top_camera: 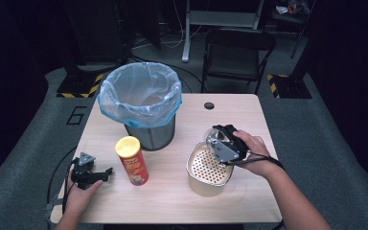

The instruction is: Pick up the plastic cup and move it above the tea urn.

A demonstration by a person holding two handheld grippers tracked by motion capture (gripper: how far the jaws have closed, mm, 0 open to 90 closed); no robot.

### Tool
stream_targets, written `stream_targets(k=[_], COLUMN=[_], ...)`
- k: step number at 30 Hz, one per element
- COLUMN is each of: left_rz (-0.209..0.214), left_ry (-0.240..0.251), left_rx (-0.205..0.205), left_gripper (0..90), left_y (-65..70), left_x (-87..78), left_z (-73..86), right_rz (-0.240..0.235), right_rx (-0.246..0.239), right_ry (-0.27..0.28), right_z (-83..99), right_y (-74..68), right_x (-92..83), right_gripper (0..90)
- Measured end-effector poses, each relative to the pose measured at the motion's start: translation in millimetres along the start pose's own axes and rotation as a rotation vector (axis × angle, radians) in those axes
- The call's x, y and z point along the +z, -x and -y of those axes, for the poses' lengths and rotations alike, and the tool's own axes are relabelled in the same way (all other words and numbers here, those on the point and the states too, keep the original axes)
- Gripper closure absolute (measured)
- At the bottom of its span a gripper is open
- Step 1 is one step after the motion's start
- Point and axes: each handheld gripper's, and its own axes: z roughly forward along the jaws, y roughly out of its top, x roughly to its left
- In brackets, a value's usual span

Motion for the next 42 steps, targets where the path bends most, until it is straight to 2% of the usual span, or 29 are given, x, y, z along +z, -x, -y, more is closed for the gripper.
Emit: stream_targets(k=[3, 4, 6, 7, 9, 10, 11, 12, 13, 14, 15, 17, 18, 20, 22, 23, 24, 25, 28, 29, 30, 32, 33, 36, 37, 38, 39, 40, 42], left_rz=[0.0, 0.0, 0.0, 0.0, 0.0, 0.0, 0.0, 0.0, 0.0, 0.0, 0.0, 0.0, 0.0, 0.0, 0.0, 0.0, 0.0, 0.0, 0.0, 0.0, 0.0, 0.0, 0.0, 0.0, 0.0, 0.0, 0.0, 0.0, 0.0], left_ry=[0.0, 0.0, 0.0, 0.0, 0.0, 0.0, 0.0, 0.0, 0.0, 0.0, 0.0, 0.0, 0.0, 0.0, 0.0, 0.0, 0.0, 0.0, 0.0, 0.0, 0.0, 0.0, 0.0, 0.0, 0.0, 0.0, 0.0, 0.0, 0.0], left_rx=[0.001, 0.001, 0.0, 0.0, 0.001, 0.001, 0.0, 0.0, 0.0, 0.0, 0.0, 0.0, 0.0, 0.0, 0.0, 0.0, 0.0, 0.0, 0.0, 0.0, 0.0, 0.0, 0.0, 0.001, 0.001, 0.0, 0.0, 0.0, 0.0], left_gripper=[11.3, 11.3, 11.4, 11.4, 11.3, 11.4, 11.4, 11.4, 11.4, 11.4, 11.4, 11.4, 11.4, 11.4, 11.3, 11.3, 11.4, 11.3, 11.4, 11.4, 11.3, 11.3, 11.3, 11.3, 11.4, 11.4, 11.4, 11.3, 11.4], left_y=[0.0, 0.0, 0.0, 0.0, 0.0, 0.0, 0.0, 0.0, 0.0, 0.0, 0.1, 0.1, 0.1, 0.1, 0.1, 0.1, 0.1, 0.1, 0.1, 0.1, 0.0, 0.1, 0.1, 0.0, 0.0, 0.1, 0.1, 0.1, 0.1], left_x=[0.0, 0.0, 0.0, 0.0, 0.0, 0.0, 0.0, 0.0, 0.0, 0.0, 0.0, 0.0, 0.0, 0.0, 0.0, 0.0, 0.0, 0.0, 0.0, 0.0, 0.0, 0.0, 0.0, 0.0, 0.0, 0.0, 0.0, 0.0, 0.0], left_z=[0.0, 0.0, 0.0, 0.0, 0.0, 0.0, 0.0, 0.0, 0.0, 0.0, 0.0, 0.0, 0.0, 0.0, 0.0, 0.0, 0.0, 0.0, 0.0, 0.0, 0.0, 0.0, 0.1, 0.0, 0.0, 0.0, 0.0, 0.0, 0.0], right_rz=[0.068, 0.068, 0.089, 0.115, 0.117, 0.117, 0.133, 0.141, 0.155, 0.155, 0.176, 0.203, 0.209, 0.225, 0.206, 0.222, 0.222, 0.242, 0.253, 0.241, 0.237, 0.244, 0.242, 0.225, 0.246, 0.246, 0.223, 0.223, 0.255], right_rx=[-0.161, -0.161, -0.221, -0.31, -0.342, -0.342, -0.397, -0.408, -0.452, -0.452, -0.498, -0.541, -0.59, -0.638, -0.759, -0.802, -0.802, -0.847, -0.86, -0.817, -0.876, -0.881, -0.861, -0.872, -0.829, -0.829, -0.875, -0.875, -0.797], right_ry=[-0.048, -0.048, -0.062, -0.089, -0.101, -0.101, -0.12, -0.123, -0.13, -0.13, -0.139, -0.152, -0.155, -0.169, -0.191, -0.193, -0.193, -0.206, -0.22, -0.204, -0.246, -0.251, -0.237, -0.238, -0.21, -0.21, -0.222, -0.222, -0.176], right_z=[-8.4, -8.4, -12.0, -14.6, -16.0, -16.0, -17.9, -18.5, -19.7, -19.7, -20.8, -21.8, -23.6, -24.4, -27.8, -28.9, -28.9, -30.2, -29.4, -27.0, -29.9, -30.2, -30.5, -33.2, -32.4, -32.4, -34.7, -34.7, -32.4], right_y=[-9.7, -9.7, -12.9, -16.3, -18.8, -18.8, -21.7, -22.8, -23.8, -23.8, -25.6, -28.3, -28.8, -33.1, -33.7, -35.6, -35.6, -38.0, -40.3, -43.6, -40.7, -41.2, -41.9, -40.0, -41.4, -41.4, -40.0, -40.0, -44.4], right_x=[-0.3, -0.3, -1.0, -1.0, -1.2, -1.2, -1.2, -1.6, -1.8, -1.8, -2.8, -4.5, -5.1, -6.2, -6.1, -5.8, -5.8, -5.6, -5.7, -3.7, -7.5, -7.8, -7.8, -9.5, -8.5, -8.5, -10.2, -10.2, -7.7], right_gripper=[35.8, 35.8, 36.0, 36.0, 36.0, 36.0, 36.0, 36.0, 36.0, 36.0, 36.1, 36.0, 36.0, 35.8, 35.7, 35.7, 35.7, 35.6, 35.5, 35.4, 35.2, 35.1, 34.8, 34.7, 34.7, 34.7, 34.6, 34.6, 34.6])
